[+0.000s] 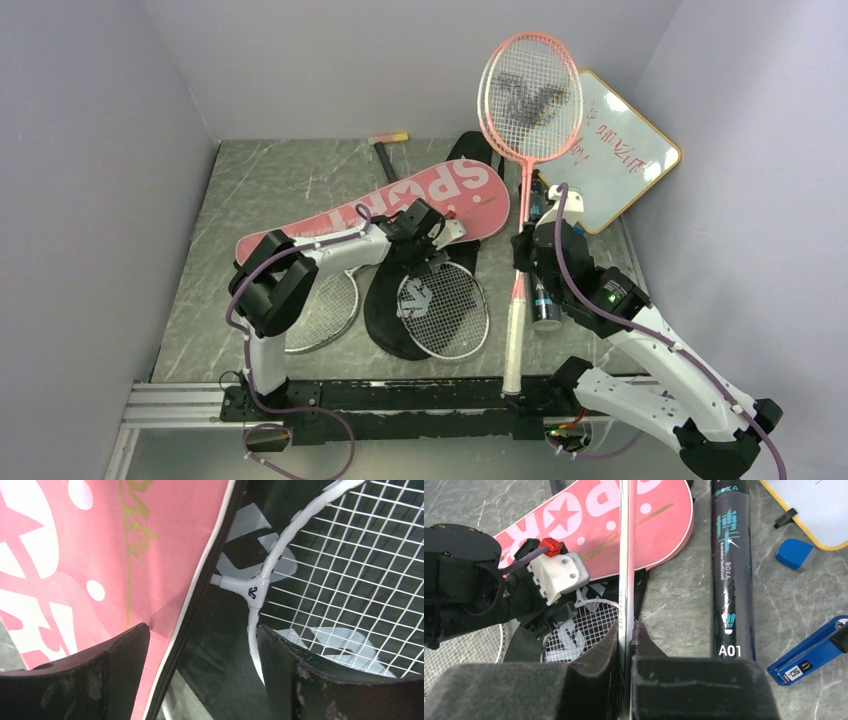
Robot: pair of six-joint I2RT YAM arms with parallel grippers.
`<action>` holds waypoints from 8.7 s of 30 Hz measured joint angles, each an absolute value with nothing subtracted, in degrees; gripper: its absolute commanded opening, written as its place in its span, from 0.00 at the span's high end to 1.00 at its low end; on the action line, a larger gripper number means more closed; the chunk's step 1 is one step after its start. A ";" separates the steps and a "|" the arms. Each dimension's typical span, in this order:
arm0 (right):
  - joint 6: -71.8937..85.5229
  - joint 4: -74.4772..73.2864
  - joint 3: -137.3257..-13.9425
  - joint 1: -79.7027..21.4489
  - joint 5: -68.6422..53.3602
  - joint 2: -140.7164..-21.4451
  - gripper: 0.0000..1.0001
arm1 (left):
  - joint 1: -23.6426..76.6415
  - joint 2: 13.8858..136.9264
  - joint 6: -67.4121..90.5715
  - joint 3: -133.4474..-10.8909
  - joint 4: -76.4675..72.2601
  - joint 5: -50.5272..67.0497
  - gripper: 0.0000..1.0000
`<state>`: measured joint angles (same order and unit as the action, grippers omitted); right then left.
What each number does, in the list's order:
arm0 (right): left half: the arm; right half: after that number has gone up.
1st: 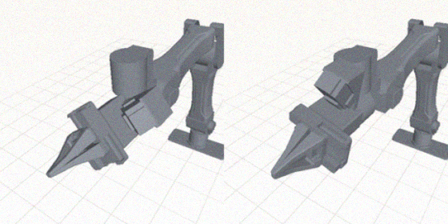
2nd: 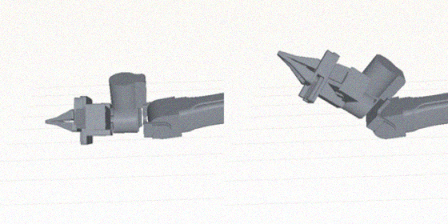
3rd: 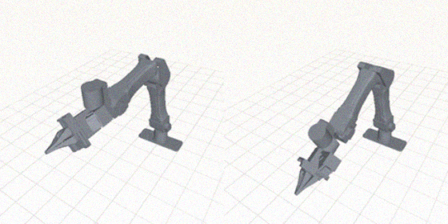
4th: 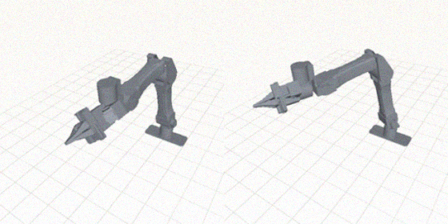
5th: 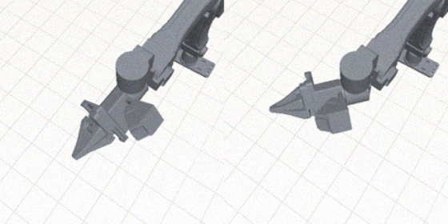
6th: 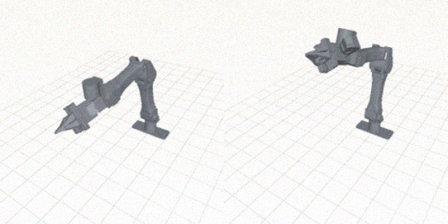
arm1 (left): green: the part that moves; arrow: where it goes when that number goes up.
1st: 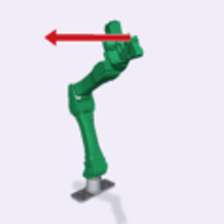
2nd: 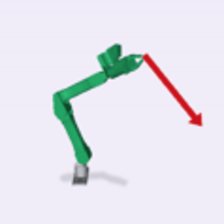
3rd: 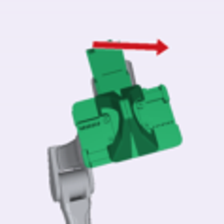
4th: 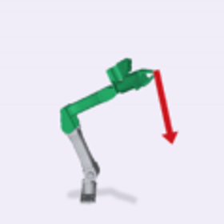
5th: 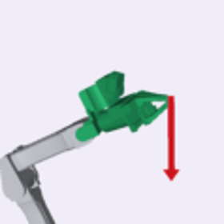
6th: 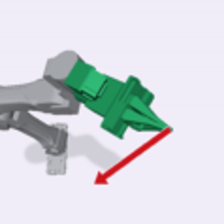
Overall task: Pack up the badminton gear
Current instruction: Adjust the racket in the racket bag, then pick up the racket bag from the center of the board, then place the racket bag at the center of the board, then adjust the racket bag at the center of the board, then open the racket bag at the center of the board, then place the racket at the center of the board, then place the racket in the racket bag.
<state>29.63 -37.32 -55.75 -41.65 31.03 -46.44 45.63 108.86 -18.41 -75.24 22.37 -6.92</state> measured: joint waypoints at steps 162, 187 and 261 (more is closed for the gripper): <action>43.88 -20.47 -37.85 -34.68 21.50 -71.37 0.93 | 29.58 102.26 21.63 -70.52 23.40 19.27 0.55; 43.48 -19.88 -37.71 -34.68 20.43 -71.24 0.93 | 38.98 107.57 15.09 -77.17 33.30 -0.10 0.43; 37.54 -41.10 -42.33 -35.73 7.46 -49.65 1.00 | 27.11 88.86 13.04 -68.03 21.67 16.80 0.95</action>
